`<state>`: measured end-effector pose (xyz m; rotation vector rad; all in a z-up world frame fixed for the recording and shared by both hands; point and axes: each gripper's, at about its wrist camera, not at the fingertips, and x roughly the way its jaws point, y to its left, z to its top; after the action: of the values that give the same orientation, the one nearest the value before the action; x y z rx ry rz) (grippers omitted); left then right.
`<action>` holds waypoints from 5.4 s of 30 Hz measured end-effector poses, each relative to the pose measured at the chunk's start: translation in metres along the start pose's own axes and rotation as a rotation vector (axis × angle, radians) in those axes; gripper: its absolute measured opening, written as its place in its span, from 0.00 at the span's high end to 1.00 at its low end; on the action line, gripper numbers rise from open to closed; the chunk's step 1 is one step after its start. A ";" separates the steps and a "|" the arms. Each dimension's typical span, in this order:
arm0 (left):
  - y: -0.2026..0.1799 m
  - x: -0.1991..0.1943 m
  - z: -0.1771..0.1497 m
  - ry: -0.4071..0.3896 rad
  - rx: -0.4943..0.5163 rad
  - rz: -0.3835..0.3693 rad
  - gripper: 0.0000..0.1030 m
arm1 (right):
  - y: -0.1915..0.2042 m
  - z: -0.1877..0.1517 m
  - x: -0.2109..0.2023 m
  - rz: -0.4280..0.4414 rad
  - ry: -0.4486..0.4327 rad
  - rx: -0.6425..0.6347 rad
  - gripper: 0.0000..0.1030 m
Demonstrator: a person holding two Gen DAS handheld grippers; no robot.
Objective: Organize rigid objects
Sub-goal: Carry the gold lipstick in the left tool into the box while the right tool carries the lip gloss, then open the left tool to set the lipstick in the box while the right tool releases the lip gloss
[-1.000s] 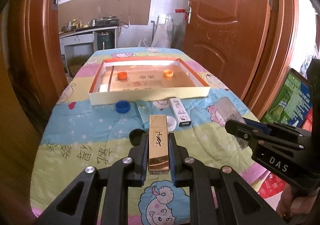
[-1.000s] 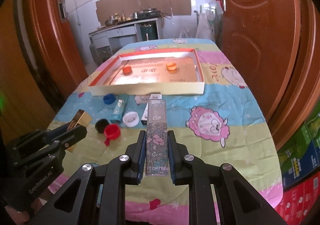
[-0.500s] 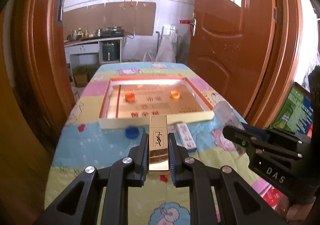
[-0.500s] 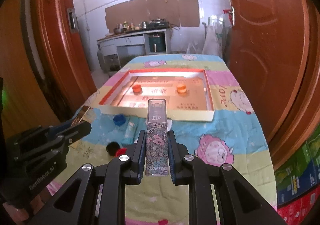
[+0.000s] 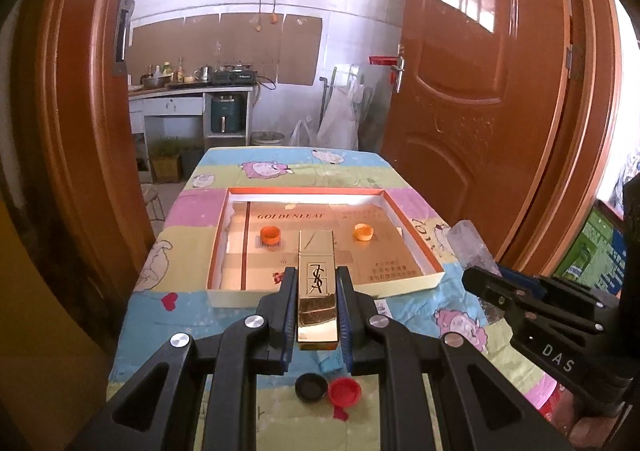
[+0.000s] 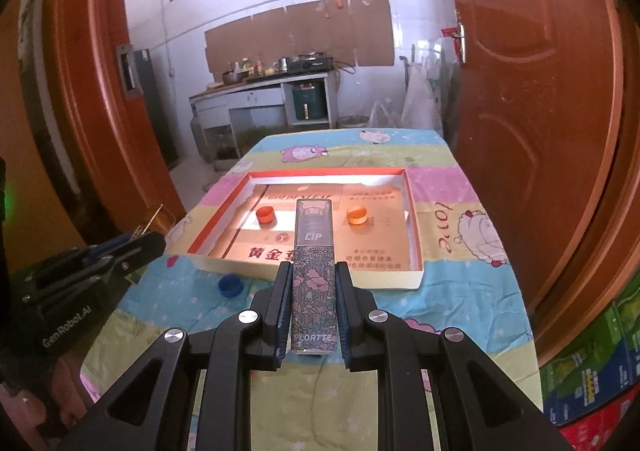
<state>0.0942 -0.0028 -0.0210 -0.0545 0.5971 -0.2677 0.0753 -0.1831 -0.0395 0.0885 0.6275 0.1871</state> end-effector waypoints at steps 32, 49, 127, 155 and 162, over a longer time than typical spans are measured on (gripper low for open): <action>0.011 0.061 0.024 0.059 -0.062 -0.033 0.82 | -0.015 0.023 0.064 0.021 0.088 0.060 0.80; 0.008 0.108 0.042 0.093 -0.053 0.006 0.82 | -0.041 0.043 0.101 -0.002 0.099 0.087 0.80; 0.020 0.315 0.080 0.428 -0.045 -0.022 0.82 | -0.091 0.104 0.306 -0.018 0.417 -0.104 0.80; 0.012 0.279 0.088 0.359 -0.006 -0.044 0.59 | -0.092 0.107 0.269 -0.044 0.357 -0.076 0.52; 0.009 0.242 0.090 0.296 0.004 -0.049 0.59 | -0.088 0.101 0.243 -0.040 0.339 -0.040 0.52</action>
<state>0.3387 -0.0603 -0.0805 -0.0253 0.8898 -0.3277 0.3409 -0.2235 -0.1096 0.0049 0.9622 0.1771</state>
